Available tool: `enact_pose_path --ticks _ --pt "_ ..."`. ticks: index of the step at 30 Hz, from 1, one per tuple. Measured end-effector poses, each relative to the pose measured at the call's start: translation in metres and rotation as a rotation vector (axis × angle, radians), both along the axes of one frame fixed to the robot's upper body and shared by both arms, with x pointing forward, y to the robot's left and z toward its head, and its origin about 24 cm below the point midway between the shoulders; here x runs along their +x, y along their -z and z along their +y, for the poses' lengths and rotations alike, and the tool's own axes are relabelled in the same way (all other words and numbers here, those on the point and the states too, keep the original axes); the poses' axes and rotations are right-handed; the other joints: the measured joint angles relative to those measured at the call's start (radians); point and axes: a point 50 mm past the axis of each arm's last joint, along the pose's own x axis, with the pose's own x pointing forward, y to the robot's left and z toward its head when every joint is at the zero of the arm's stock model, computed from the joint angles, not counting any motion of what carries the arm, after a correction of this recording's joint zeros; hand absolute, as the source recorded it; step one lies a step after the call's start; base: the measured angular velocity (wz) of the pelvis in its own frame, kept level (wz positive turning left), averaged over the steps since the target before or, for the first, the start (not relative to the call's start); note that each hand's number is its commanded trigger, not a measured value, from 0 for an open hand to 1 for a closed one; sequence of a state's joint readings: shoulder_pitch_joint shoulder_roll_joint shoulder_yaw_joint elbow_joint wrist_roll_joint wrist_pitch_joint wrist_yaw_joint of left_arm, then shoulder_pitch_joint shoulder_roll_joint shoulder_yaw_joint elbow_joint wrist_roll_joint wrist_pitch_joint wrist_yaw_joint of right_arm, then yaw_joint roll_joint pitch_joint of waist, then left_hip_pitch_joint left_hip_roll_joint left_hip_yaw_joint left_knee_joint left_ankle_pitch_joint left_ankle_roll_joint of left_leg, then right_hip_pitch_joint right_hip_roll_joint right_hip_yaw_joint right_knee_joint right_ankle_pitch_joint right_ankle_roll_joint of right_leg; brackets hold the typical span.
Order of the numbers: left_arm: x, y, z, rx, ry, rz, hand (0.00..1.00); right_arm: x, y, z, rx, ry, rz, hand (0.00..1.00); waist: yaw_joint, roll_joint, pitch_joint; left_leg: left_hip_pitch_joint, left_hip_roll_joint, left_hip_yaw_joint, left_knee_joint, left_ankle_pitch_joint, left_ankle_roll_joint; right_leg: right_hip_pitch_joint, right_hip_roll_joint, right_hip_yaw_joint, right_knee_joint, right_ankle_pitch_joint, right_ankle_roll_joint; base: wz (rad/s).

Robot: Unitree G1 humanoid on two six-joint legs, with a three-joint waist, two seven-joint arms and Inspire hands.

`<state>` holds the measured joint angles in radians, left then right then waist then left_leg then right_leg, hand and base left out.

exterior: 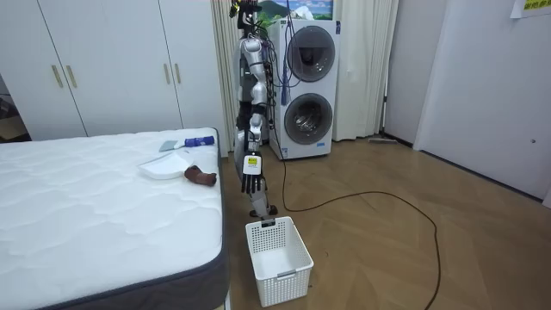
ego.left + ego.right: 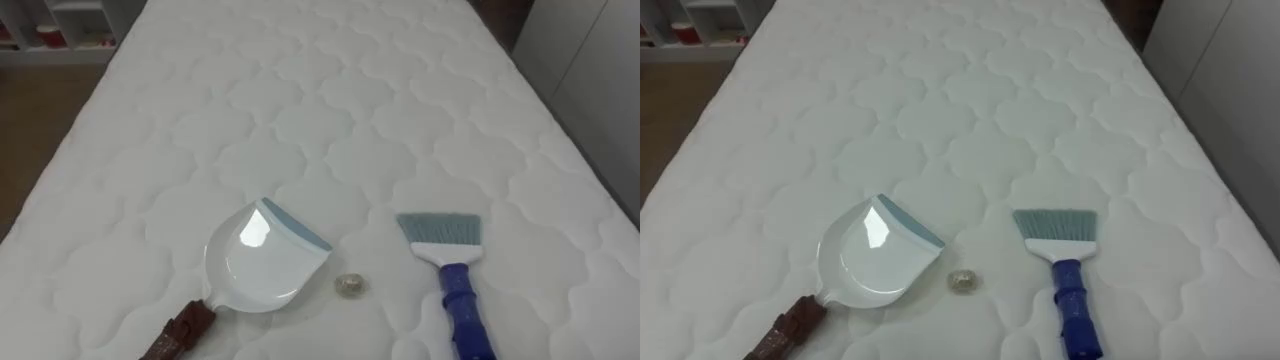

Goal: Clean bed

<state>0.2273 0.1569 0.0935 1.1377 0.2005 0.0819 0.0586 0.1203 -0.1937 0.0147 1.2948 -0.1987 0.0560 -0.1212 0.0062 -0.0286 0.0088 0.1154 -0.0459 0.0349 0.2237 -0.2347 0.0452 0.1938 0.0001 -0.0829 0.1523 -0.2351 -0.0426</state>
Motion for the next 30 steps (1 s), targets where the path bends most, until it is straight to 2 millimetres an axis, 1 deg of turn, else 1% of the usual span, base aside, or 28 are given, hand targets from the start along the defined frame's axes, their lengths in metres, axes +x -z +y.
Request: enact_pose_path --ticks 9,15,20,23,26,27,28,29,30 --pt "0.000 0.000 0.000 0.004 0.000 -0.001 0.00 0.001 0.000 0.000 -0.011 -0.003 -0.004 0.00 -0.001 0.002 -0.0007 0.000 0.000 0.005 -0.001 0.000 0.000 -0.001 -0.001 -0.001 0.000 0.000 0.000 0.00" --pt "-0.002 0.000 0.001 0.029 -0.007 0.000 0.00 0.002 0.000 -0.001 -0.014 -0.003 -0.010 0.00 0.002 0.008 -0.0024 0.002 0.000 0.006 -0.001 0.000 0.000 -0.002 0.000 -0.001 0.000 0.000 0.000 0.00" --pt "-0.002 -0.002 0.006 0.097 -0.032 -0.012 0.00 0.002 -0.001 -0.001 -0.038 -0.004 -0.023 0.00 0.002 0.006 -0.0028 0.000 0.001 0.008 -0.001 0.000 0.000 -0.003 0.000 0.000 0.001 0.000 0.000 0.00" --pt "0.001 -0.005 0.011 0.165 -0.053 -0.040 0.00 0.004 -0.001 -0.002 -0.055 -0.004 -0.033 0.00 0.002 0.005 -0.0038 0.000 0.001 0.009 -0.002 0.000 0.000 -0.003 0.000 0.000 0.001 0.000 0.000 0.00" --pt "0.013 -0.010 0.018 0.246 -0.086 -0.105 0.00 0.007 -0.002 -0.003 -0.056 0.023 -0.057 0.00 0.003 0.005 -0.0047 -0.003 0.003 0.007 -0.003 0.000 0.000 -0.004 0.000 -0.004 -0.001 0.000 0.000 0.01" --pt "0.020 -0.013 0.021 0.277 -0.105 -0.153 0.00 0.008 -0.002 -0.002 -0.053 0.031 -0.068 0.00 0.004 0.007 -0.0060 -0.004 0.002 0.001 -0.003 0.000 0.000 -0.005 0.000 -0.006 -0.001 0.000 0.000 0.07" --pt "0.028 -0.016 0.023 0.309 -0.111 -0.204 0.00 0.009 -0.002 -0.002 -0.051 0.031 -0.077 0.00 0.004 0.002 -0.0084 -0.005 0.002 -0.005 -0.003 0.000 0.000 -0.004 0.000 -0.009 0.000 0.000 0.000 0.09" --pt "0.032 -0.019 0.024 0.322 -0.120 -0.232 0.00 0.009 -0.002 -0.002 -0.049 0.035 -0.082 0.00 0.004 0.006 -0.0104 -0.005 0.002 -0.008 -0.003 0.000 0.000 -0.004 0.000 -0.013 0.000 0.000 0.000 0.13" --pt "0.041 -0.023 0.027 0.349 -0.141 -0.290 0.00 0.009 -0.002 -0.002 -0.046 0.040 -0.093 0.00 0.002 0.004 -0.0102 -0.007 0.001 -0.013 -0.003 0.000 0.000 -0.004 -0.001 -0.023 0.000 0.000 0.000 0.13"
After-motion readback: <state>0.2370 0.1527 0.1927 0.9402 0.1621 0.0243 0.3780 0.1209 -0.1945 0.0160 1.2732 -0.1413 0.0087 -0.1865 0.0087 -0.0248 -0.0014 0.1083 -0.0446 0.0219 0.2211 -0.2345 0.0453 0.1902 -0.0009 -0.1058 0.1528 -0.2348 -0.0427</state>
